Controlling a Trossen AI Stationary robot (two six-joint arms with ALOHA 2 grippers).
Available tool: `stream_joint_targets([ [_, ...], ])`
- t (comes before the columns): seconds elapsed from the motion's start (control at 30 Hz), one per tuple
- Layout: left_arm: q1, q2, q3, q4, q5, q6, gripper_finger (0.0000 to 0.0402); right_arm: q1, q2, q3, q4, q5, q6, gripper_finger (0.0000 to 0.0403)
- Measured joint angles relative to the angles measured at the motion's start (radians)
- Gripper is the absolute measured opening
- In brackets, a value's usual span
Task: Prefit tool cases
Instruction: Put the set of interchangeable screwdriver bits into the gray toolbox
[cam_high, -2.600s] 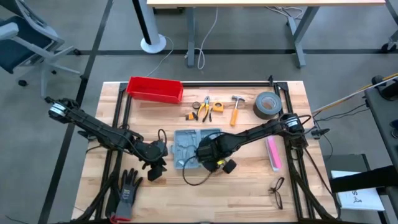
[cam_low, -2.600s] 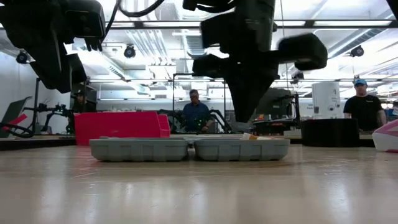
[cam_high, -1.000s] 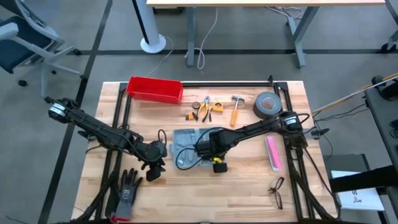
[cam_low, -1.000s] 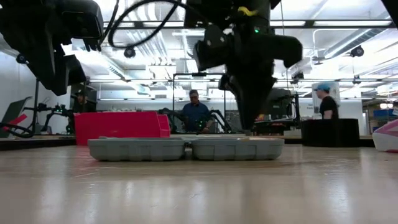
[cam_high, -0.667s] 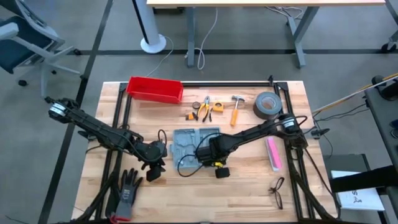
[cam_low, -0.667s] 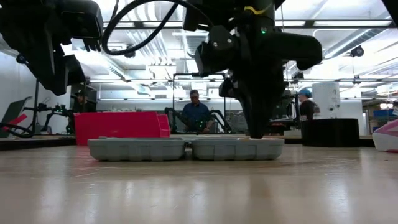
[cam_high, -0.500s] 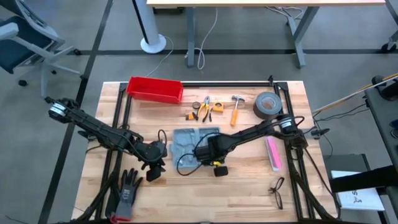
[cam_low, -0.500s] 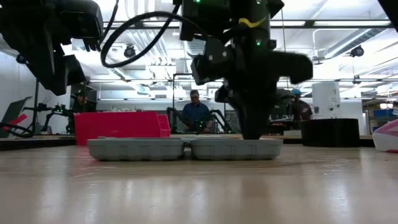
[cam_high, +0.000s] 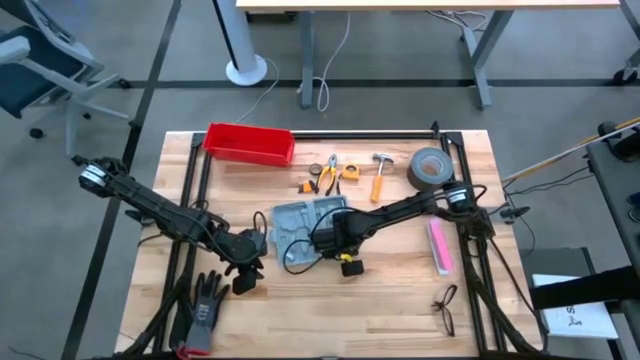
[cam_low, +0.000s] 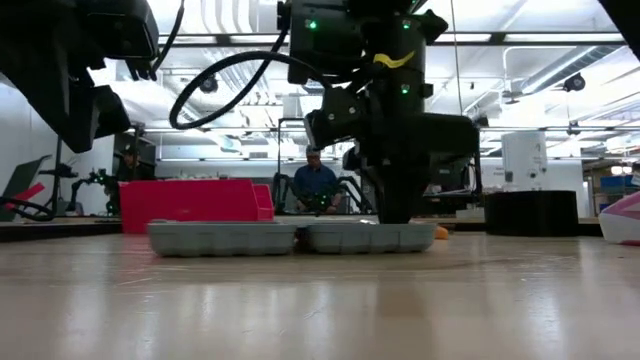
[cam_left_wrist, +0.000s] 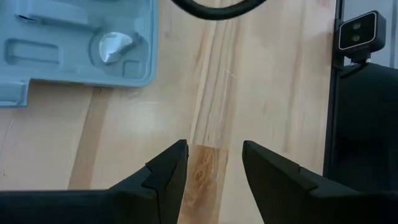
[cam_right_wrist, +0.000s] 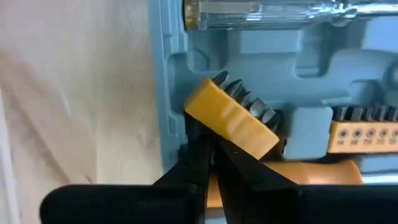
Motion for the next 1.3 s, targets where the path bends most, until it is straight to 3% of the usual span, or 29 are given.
stream_joint_targets([
  [0.27, -0.001, 0.02, 0.0, 0.047, -0.01, -0.008, 0.0162, 0.001, -0.069, 0.006, -0.028, 0.047, 0.074, 0.0009],
  [0.37, -0.001, 0.046, 0.0, 0.09, -0.06, -0.008, 0.0162, 0.001, -0.102, 0.005, -0.033, 0.075, 0.134, 0.0009],
  [0.47, -0.001, 0.088, 0.0, 0.146, -0.105, -0.008, 0.0162, 0.001, -0.136, -0.015, -0.033, 0.099, 0.202, 0.0009],
  [0.73, 0.03, 0.241, 0.0, 0.288, -0.111, -0.001, 0.0162, 0.013, -0.235, -0.114, -0.013, 0.142, 0.358, 0.0009],
  [0.87, 0.063, 0.302, 0.0, 0.295, -0.152, -0.028, 0.0162, 0.029, -0.294, -0.192, 0.052, 0.209, 0.42, 0.0009],
  [1.1, 0.101, 0.328, 0.0, 0.298, -0.155, -0.034, 0.0162, 0.032, -0.332, -0.34, 0.242, 0.193, 0.441, 0.0009],
  [1.3, 0.101, 0.322, 0.0, 0.306, -0.177, -0.034, 0.0162, 0.032, -0.317, -0.388, 0.38, 0.195, 0.396, 0.0009],
])
